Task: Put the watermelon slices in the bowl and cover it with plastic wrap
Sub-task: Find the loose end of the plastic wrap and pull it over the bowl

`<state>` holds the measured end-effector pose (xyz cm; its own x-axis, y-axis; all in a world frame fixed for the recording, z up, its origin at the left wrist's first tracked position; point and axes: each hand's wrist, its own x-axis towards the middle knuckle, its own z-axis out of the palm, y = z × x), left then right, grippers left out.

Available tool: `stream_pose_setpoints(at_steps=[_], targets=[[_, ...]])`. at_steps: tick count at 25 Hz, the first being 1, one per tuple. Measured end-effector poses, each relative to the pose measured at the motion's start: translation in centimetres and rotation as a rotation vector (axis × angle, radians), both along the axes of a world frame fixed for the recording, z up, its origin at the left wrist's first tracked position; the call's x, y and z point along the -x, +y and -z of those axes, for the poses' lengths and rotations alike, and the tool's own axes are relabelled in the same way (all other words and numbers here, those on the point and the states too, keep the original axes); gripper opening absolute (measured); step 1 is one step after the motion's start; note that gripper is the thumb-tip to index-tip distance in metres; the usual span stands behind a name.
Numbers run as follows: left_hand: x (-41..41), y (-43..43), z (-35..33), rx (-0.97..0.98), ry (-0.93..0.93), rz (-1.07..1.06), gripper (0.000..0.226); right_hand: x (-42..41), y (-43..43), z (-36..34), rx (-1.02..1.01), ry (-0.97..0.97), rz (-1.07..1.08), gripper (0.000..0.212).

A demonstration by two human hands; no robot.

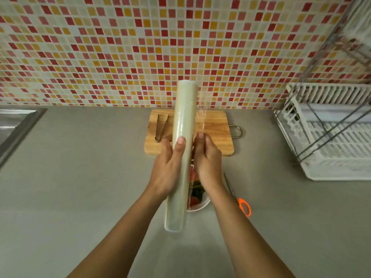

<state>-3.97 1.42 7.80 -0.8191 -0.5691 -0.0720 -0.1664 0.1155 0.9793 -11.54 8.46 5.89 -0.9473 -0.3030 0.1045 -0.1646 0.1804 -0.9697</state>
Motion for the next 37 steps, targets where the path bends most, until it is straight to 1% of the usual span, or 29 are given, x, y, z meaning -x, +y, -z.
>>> stream_pose_setpoints(at_steps=[2, 3, 5, 7, 10, 12, 14, 17, 18, 20, 22, 24, 26, 28, 30, 31, 33, 35, 37], targets=[[0.5, 0.2, 1.1, 0.029, -0.033, -0.020, 0.057, 0.5, 0.1, 1.5, 0.009, -0.003, 0.029, 0.031], [0.7, 0.1, 1.6, 0.038, -0.055, -0.040, 0.057, 0.8, 0.2, 2.1, 0.010, -0.008, 0.040, 0.030], [1.1, -0.2, 2.7, 0.019, -0.101, -0.076, 0.045, 1.5, 0.7, 3.5, -0.039, -0.007, 0.070, 0.026], [1.2, -0.9, 3.5, -0.078, -0.152, -0.076, 0.035, 2.4, 1.3, 4.8, -0.078, -0.022, 0.090, 0.027], [1.2, -1.4, 4.2, -0.279, -0.192, -0.075, 0.033, 3.4, 2.0, 6.2, -0.114, -0.052, 0.100, 0.029], [1.3, -1.4, 4.3, -0.351, -0.225, -0.110, 0.035, 3.8, 2.3, 6.9, -0.126, -0.065, 0.104, 0.030], [1.4, -1.3, 4.4, -0.310, -0.309, -0.100, 0.046, 3.9, 2.7, 7.6, -0.154, -0.058, 0.100, 0.031], [1.3, -0.8, 4.4, -0.098, -0.341, -0.023, 0.068, 4.2, 3.4, 8.4, -0.201, -0.043, 0.103, 0.034], [1.4, -0.8, 4.6, -0.060, -0.342, -0.040, 0.068, 4.3, 3.7, 8.7, -0.201, -0.048, 0.106, 0.034], [1.3, -0.8, 4.8, -0.050, -0.349, -0.106, 0.053, 4.4, 4.2, 9.2, -0.200, -0.053, 0.118, 0.032], [0.6, -0.9, 5.1, -0.106, -0.368, -0.132, 0.039, 4.4, 5.0, 9.8, -0.206, -0.071, 0.142, 0.031], [-0.2, -1.3, 5.4, -0.204, -0.401, -0.104, 0.040, 4.4, 5.7, 10.4, -0.207, -0.089, 0.150, 0.032], [-0.7, -1.4, 5.3, -0.291, -0.396, -0.081, 0.039, 4.3, 5.9, 10.7, -0.203, -0.115, 0.127, 0.032], [-1.0, -1.1, 5.3, -0.307, -0.411, -0.088, 0.041, 4.1, 6.1, 10.9, -0.197, -0.150, 0.112, 0.032], [-1.0, -0.4, 5.4, -0.268, -0.438, -0.091, 0.046, 3.8, 6.7, 11.3, -0.193, -0.167, 0.115, 0.033], [-1.1, -0.1, 5.5, -0.204, -0.439, -0.079, 0.050, 3.7, 7.1, 11.4, -0.194, -0.162, 0.117, 0.033], [-1.2, 0.2, 5.7, -0.003, -0.440, -0.069, 0.055, 3.7, 7.3, 11.4, -0.195, -0.153, 0.118, 0.031], [-0.9, -0.1, 5.7, 0.189, -0.451, -0.133, 0.051, 4.0, 6.7, 11.4, -0.202, -0.153, 0.100, 0.030], [-0.9, -0.4, 5.8, 0.266, -0.428, -0.185, 0.047, 4.0, 5.8, 11.7, -0.220, -0.152, 0.079, 0.031]])
